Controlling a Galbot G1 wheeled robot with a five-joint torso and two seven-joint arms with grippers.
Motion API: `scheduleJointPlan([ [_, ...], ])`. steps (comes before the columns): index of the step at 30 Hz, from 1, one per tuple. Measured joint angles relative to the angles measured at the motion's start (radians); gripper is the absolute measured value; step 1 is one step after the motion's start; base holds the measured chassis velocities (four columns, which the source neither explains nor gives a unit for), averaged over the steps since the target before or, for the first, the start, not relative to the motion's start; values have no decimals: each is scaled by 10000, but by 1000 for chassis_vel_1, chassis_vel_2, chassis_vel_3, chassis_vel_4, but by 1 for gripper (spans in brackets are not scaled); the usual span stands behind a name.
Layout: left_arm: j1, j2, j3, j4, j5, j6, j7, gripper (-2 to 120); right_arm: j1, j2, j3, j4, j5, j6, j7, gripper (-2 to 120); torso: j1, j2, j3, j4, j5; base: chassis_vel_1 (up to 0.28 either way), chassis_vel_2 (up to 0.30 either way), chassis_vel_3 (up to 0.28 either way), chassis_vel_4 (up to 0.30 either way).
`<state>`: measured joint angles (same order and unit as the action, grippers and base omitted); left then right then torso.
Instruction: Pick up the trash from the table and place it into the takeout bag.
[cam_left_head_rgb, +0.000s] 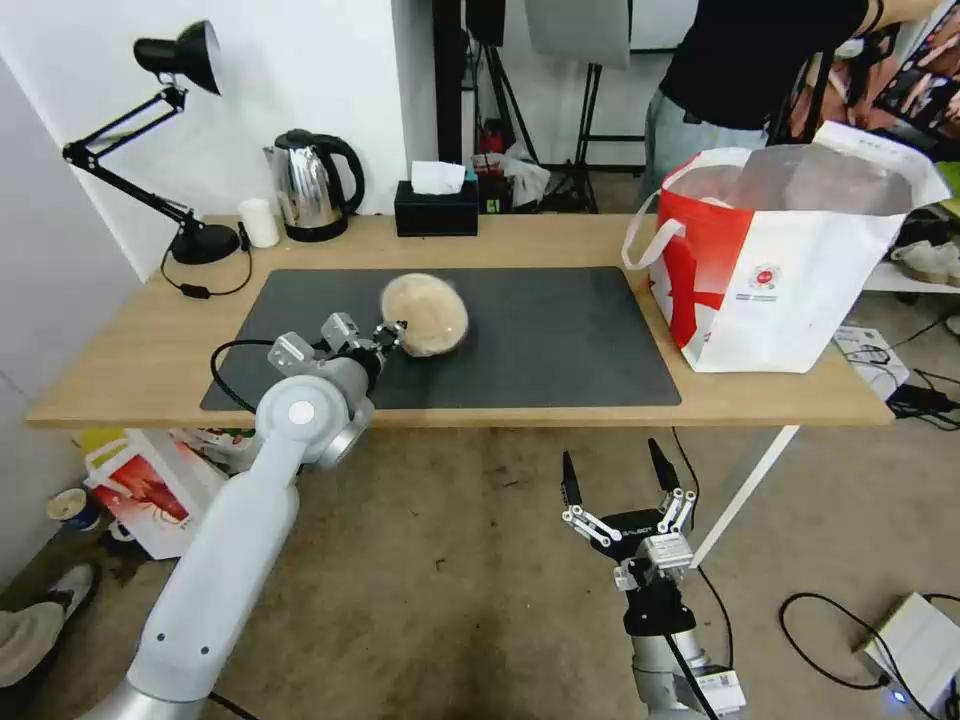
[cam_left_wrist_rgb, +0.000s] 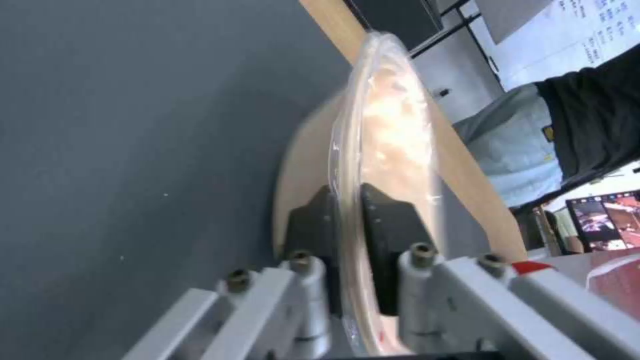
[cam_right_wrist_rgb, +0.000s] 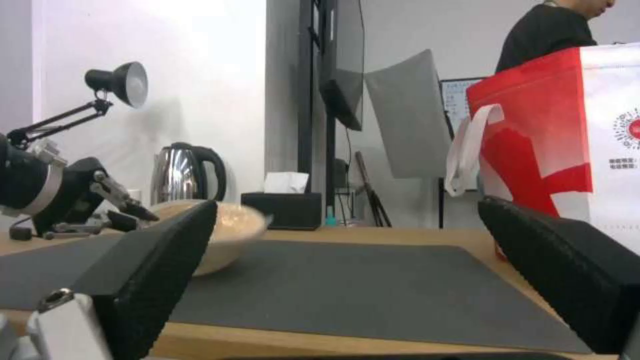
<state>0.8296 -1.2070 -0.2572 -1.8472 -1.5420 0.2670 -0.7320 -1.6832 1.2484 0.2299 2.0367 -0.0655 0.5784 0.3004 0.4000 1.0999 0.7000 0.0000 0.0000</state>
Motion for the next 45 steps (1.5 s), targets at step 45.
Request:
scheduleJointPlan([
  [45,-1993,874,317,-587,-1380,-12,-58,0,0,0,0,0,0,0,0,100,0,0,0,0,0,0,0,0,0],
])
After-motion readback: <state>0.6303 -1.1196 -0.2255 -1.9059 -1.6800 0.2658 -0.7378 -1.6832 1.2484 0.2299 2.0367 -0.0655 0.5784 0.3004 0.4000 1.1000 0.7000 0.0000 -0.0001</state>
